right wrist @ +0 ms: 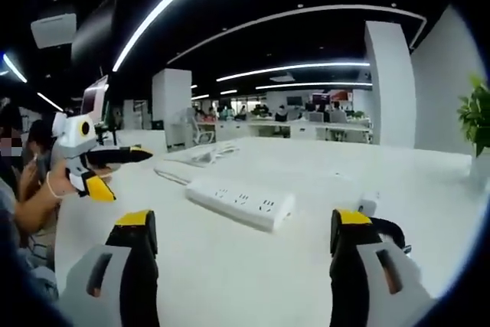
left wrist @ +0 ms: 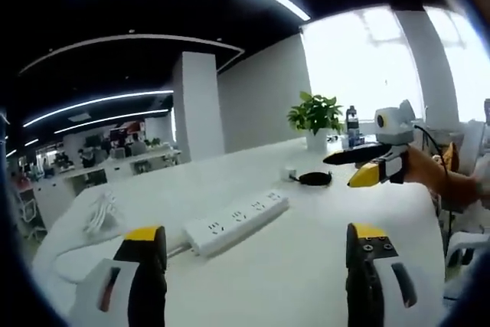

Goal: Straighten the power strip on the desk, plug the charger into it

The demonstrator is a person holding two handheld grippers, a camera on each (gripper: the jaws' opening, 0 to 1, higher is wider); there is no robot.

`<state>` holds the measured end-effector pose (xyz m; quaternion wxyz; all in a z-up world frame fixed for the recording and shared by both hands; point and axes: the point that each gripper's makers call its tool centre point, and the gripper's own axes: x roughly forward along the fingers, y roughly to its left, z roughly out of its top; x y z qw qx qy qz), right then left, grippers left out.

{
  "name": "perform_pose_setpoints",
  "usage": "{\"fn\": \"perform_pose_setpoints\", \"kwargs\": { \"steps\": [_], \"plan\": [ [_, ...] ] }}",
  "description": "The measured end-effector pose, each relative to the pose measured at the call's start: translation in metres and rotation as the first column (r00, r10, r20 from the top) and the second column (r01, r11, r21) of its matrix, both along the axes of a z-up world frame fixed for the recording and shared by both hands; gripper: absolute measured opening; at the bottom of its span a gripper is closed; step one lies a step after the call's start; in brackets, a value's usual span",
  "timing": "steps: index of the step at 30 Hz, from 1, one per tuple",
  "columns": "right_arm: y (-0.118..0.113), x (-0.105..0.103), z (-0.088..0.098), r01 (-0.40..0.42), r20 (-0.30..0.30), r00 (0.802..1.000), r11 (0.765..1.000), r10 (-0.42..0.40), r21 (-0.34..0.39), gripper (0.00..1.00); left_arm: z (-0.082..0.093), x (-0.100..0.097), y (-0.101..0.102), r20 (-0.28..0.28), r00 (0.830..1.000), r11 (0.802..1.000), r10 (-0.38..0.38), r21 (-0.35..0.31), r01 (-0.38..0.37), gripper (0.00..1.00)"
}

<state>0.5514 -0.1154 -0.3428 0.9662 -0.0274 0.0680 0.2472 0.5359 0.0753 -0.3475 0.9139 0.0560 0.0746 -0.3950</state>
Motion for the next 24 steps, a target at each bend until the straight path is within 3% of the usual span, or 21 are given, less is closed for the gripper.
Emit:
{"fn": "perform_pose_setpoints", "kwargs": {
  "steps": [11, 24],
  "plan": [
    [-0.01, -0.01, 0.004, 0.043, 0.025, 0.999, 0.999, -0.043, 0.002, 1.0, 0.009, -0.019, 0.001, 0.043, 0.999, 1.0, 0.001, -0.007, -0.001, 0.99],
    [-0.039, 0.007, 0.007, 0.161, 0.048, 0.986, 0.987, -0.161, -0.003, 1.0, -0.002, -0.022, 0.015, 0.022, 0.998, 0.998, 0.058, -0.011, -0.057, 0.99]
  ]
}}
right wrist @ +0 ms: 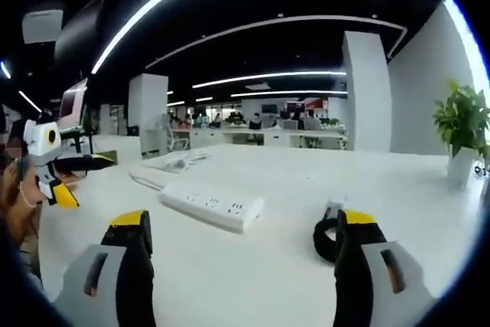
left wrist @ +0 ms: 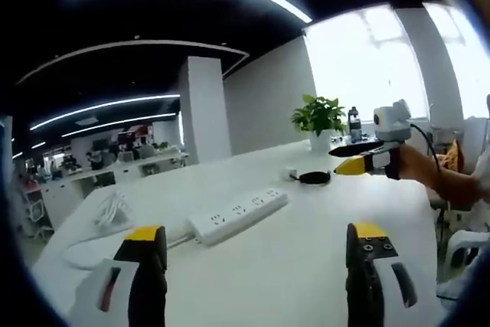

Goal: Straighten the power strip on the desk, plug the charger into it

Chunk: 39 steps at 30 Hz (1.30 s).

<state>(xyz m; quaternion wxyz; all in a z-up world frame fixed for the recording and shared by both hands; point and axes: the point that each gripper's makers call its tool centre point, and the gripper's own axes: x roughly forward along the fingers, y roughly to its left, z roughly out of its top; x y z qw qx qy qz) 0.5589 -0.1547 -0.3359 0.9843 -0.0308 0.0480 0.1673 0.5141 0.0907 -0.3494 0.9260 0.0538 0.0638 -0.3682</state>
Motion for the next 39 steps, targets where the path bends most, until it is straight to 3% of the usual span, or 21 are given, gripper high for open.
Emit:
{"fn": "perform_pose_setpoints", "kwargs": {
  "steps": [8, 24, 29, 32, 35, 39],
  "plan": [
    [-0.021, 0.022, 0.007, 0.052, 0.022, 0.998, 0.999, -0.052, -0.004, 0.99, -0.004, -0.003, 0.004, -0.012, 1.0, 1.0, 0.01, -0.026, -0.01, 0.99],
    [-0.052, 0.06, 0.01, 0.085, -0.025, 0.996, 0.994, -0.084, 0.065, 0.97, -0.013, -0.005, 0.006, -0.035, 0.999, 1.0, 0.012, -0.027, -0.013, 0.99],
    [-0.058, 0.068, 0.009, 0.086, -0.027, 0.996, 0.995, -0.084, 0.052, 0.97, -0.013, -0.006, 0.008, -0.034, 0.999, 1.0, 0.016, -0.025, -0.017, 0.99],
    [-0.061, 0.074, 0.005, 0.078, -0.043, 0.996, 0.996, -0.076, 0.051, 0.96, -0.013, -0.006, 0.008, -0.035, 0.999, 0.999, 0.018, -0.034, -0.019, 0.99],
    [-0.062, 0.077, -0.008, 0.059, -0.102, 0.993, 0.998, -0.057, 0.017, 0.93, -0.015, -0.007, 0.007, -0.039, 0.999, 0.999, 0.016, -0.034, -0.017, 0.99],
    [-0.06, 0.079, -0.013, 0.046, -0.112, 0.993, 0.999, -0.046, -0.002, 0.92, -0.016, -0.008, 0.005, -0.045, 0.999, 0.999, 0.007, -0.041, -0.009, 0.99]
  ]
}}
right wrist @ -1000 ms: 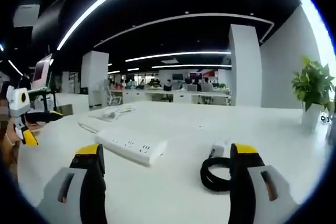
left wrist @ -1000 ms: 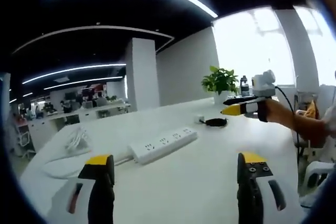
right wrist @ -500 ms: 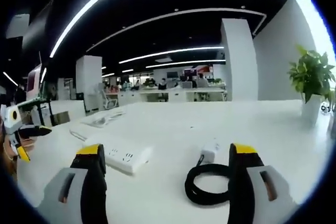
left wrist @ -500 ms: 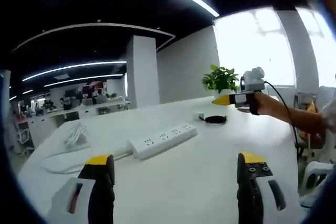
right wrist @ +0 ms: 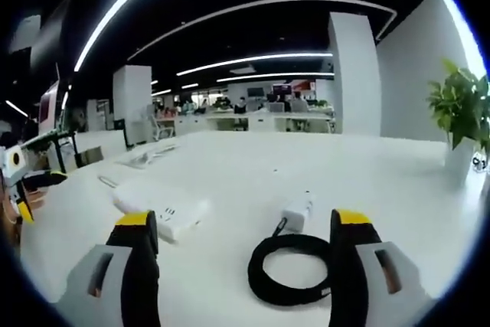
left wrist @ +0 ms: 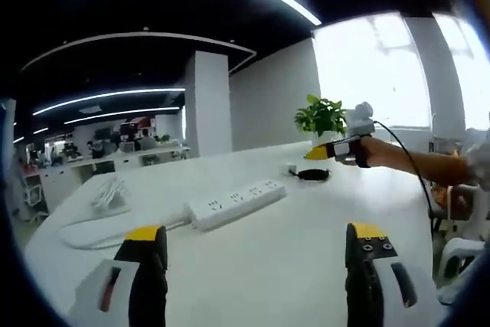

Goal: Straighten the power strip on the desk, plug the charger into it

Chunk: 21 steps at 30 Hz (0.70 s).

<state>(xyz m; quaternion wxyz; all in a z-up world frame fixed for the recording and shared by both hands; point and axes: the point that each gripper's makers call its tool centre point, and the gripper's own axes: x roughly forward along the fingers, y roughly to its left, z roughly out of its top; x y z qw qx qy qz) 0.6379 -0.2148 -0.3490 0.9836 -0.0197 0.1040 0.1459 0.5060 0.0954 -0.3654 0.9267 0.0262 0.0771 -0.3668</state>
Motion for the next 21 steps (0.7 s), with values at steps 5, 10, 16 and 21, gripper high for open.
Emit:
{"fn": "perform_pose_setpoints", "kwargs": {
  "steps": [5, 10, 16, 21],
  "plan": [
    [0.0, 0.003, -0.009, -0.018, -0.036, 0.999, 0.999, 0.017, -0.03, 0.88, -0.001, -0.001, 0.0, -0.002, 1.0, 1.0, -0.004, 0.005, 0.004, 0.98],
    [0.0, 0.005, -0.019, -0.018, -0.085, 0.996, 0.998, 0.014, -0.053, 0.82, -0.002, -0.002, -0.002, -0.006, 1.0, 1.0, -0.012, 0.004, 0.012, 0.98],
    [0.002, 0.006, -0.023, -0.029, -0.119, 0.993, 0.999, 0.023, -0.046, 0.75, -0.004, -0.002, -0.001, -0.012, 1.0, 1.0, -0.01, -0.004, 0.01, 0.98],
    [0.003, 0.005, -0.034, -0.041, -0.179, 0.983, 0.997, 0.028, -0.067, 0.7, -0.006, -0.002, -0.001, -0.017, 1.0, 1.0, -0.012, 0.0, 0.012, 0.98]
  ]
}}
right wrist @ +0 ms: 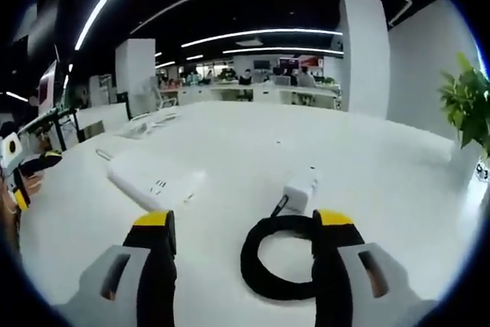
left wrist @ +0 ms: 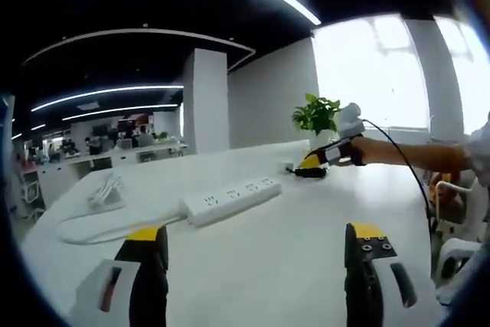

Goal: Straighten the power strip on the desk, plug the charger into it

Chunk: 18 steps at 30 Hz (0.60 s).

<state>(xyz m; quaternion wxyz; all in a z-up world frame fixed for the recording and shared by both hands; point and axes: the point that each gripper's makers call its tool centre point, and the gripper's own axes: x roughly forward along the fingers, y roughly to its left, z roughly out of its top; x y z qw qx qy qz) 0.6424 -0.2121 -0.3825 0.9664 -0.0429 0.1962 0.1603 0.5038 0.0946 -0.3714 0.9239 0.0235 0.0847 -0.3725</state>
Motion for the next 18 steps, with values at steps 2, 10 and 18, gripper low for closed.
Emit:
{"fn": "perform_pose_setpoints", "kwargs": {
  "steps": [2, 10, 18],
  "plan": [
    [0.0, -0.002, -0.002, 0.002, -0.016, 1.0, 1.0, -0.002, 0.009, 0.66, 0.0, 0.0, 0.0, 0.0, 1.0, 1.0, 0.0, -0.003, 0.0, 0.98],
    [0.0, -0.005, -0.012, 0.0, -0.088, 0.996, 1.0, -0.001, -0.002, 0.6, -0.001, -0.002, -0.003, -0.005, 1.0, 1.0, -0.011, -0.006, 0.011, 0.98],
    [0.003, -0.014, -0.021, -0.021, -0.162, 0.987, 0.999, 0.015, -0.032, 0.56, -0.001, -0.004, -0.004, -0.007, 1.0, 1.0, -0.016, -0.015, 0.015, 0.97]
  ]
}}
